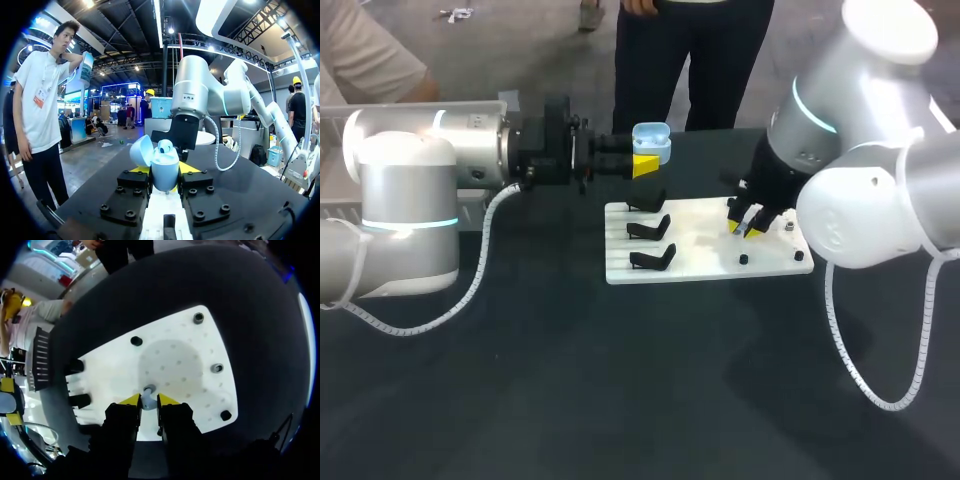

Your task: Pick up each earbud case from the left stands, insert the matching earbuds, close the lid, and place the case in the box.

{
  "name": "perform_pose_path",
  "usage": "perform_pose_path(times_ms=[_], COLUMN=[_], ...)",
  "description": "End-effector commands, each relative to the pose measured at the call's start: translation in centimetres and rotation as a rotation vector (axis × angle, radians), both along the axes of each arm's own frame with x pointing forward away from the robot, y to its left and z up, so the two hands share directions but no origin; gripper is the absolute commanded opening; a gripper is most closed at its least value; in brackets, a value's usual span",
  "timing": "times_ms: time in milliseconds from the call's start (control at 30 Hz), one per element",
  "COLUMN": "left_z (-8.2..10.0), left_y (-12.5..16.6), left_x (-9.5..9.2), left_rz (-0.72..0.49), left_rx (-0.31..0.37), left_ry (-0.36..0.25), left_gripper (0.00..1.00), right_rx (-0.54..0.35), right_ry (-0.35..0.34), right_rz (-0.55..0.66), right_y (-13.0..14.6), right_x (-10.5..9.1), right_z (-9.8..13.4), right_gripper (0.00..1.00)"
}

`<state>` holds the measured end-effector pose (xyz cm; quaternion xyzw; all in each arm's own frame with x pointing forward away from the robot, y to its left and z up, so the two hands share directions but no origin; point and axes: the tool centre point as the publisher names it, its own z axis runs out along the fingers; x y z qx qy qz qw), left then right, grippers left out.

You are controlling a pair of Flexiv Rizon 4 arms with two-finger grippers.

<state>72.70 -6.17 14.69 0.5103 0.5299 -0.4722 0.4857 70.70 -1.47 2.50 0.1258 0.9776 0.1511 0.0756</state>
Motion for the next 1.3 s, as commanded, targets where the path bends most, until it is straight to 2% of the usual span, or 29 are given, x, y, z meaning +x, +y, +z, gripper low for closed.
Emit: perform_pose_path(times_ms=[33,200,433,767,1000,1133,1300], left_z=[-0.1,-0.1,-0.1,-0.1,-0.1,-0.1,-0.1], left_y=[0.0,0.0,0.0,0.0,0.0,0.0,0.0], left_x=[-0.2,-0.2,-0.2,-0.2,-0.2,-0.2,-0.2], left_rz=[0.007,0.007,0.007,0.007,0.007,0.007,0.007], left_rx=[-0.004,-0.004,-0.004,-0.004,-0.004,-0.004,-0.004], left_ry=[-0.005,-0.005,-0.005,-0.005,-0.005,-0.005,-0.005], left_gripper=[0.0,0.0,0.0,0.0,0.0,0.0,0.0], right_rx=[-0.005,-0.01,-0.01,-0.048,-0.12,-0.142,-0.13], right_ry=[0.0,-0.004,-0.02,0.018,0.039,0.042,0.042], right_rz=[0.001,0.006,0.028,0.206,0.357,0.416,0.462], right_y=[0.2,0.1,0.1,0.2,0.7,1.3,2.2], right_x=[0.0,-0.1,-0.6,-3.2,-5.4,-6.1,-6.5], right_z=[0.0,0.5,2.7,7.4,10.9,12.6,14.8], right_gripper=[0.0,0.0,0.0,0.0,0.0,0.0,0.0])
